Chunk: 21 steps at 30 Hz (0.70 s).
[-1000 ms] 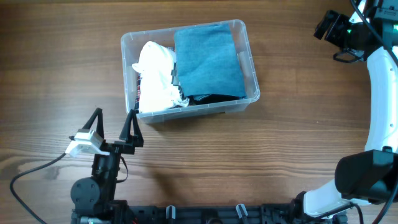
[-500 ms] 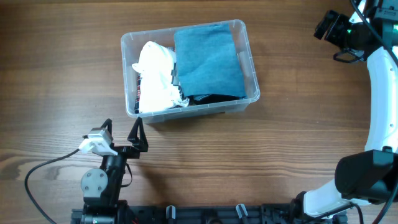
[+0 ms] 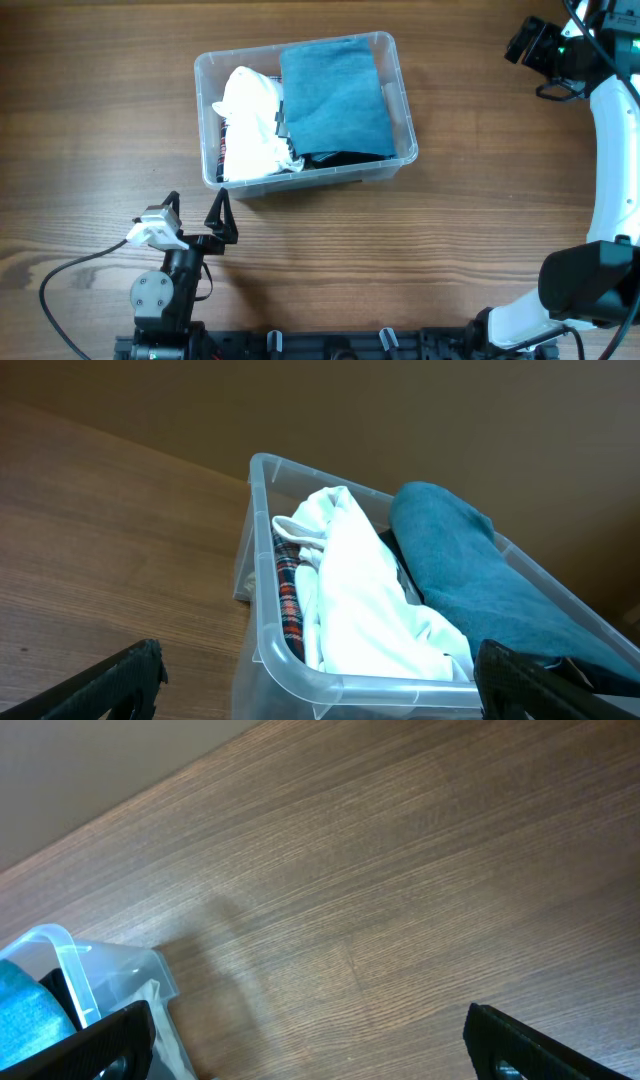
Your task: Pack container
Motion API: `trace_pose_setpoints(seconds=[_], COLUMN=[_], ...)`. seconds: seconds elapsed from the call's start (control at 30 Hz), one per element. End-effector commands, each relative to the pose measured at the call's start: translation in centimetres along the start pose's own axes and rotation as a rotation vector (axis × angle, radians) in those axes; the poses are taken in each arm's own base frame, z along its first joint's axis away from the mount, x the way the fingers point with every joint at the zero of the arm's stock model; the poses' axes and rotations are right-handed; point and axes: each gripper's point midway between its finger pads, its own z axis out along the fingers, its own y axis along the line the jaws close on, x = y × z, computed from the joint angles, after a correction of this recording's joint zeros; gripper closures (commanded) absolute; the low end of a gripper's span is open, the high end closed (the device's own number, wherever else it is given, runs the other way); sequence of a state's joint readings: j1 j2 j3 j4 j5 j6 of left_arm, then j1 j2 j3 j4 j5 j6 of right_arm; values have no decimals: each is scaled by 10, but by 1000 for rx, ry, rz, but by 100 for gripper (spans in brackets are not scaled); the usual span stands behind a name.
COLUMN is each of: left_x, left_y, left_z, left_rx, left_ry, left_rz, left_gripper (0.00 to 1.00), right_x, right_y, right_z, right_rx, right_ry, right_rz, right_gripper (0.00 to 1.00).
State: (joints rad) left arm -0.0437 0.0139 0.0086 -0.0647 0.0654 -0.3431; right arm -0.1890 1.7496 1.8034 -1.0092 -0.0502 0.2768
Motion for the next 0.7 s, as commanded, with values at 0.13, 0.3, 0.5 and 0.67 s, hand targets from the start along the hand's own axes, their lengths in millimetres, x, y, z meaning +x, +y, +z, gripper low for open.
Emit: trace_pose_setpoints(seconds=[0.13, 0.3, 0.5, 0.67], left_x=[0, 0, 0, 0], left_y=[4, 4, 4, 4], left_z=[0, 0, 0, 0], left_rx=[-17, -17, -17, -17], left_ry=[-3, -3, -3, -3], left_rz=[-2, -2, -2, -2], left_gripper=[0, 0, 0, 0], right_x=[-2, -1, -9, -7], right_y=[-1, -1, 10, 33], right_z=[0, 0, -38, -119], right_rx=[11, 11, -22, -89], right_ry=[-7, -7, -89, -250], right_rz=[11, 11, -4, -52], right_gripper=[0, 0, 0, 0])
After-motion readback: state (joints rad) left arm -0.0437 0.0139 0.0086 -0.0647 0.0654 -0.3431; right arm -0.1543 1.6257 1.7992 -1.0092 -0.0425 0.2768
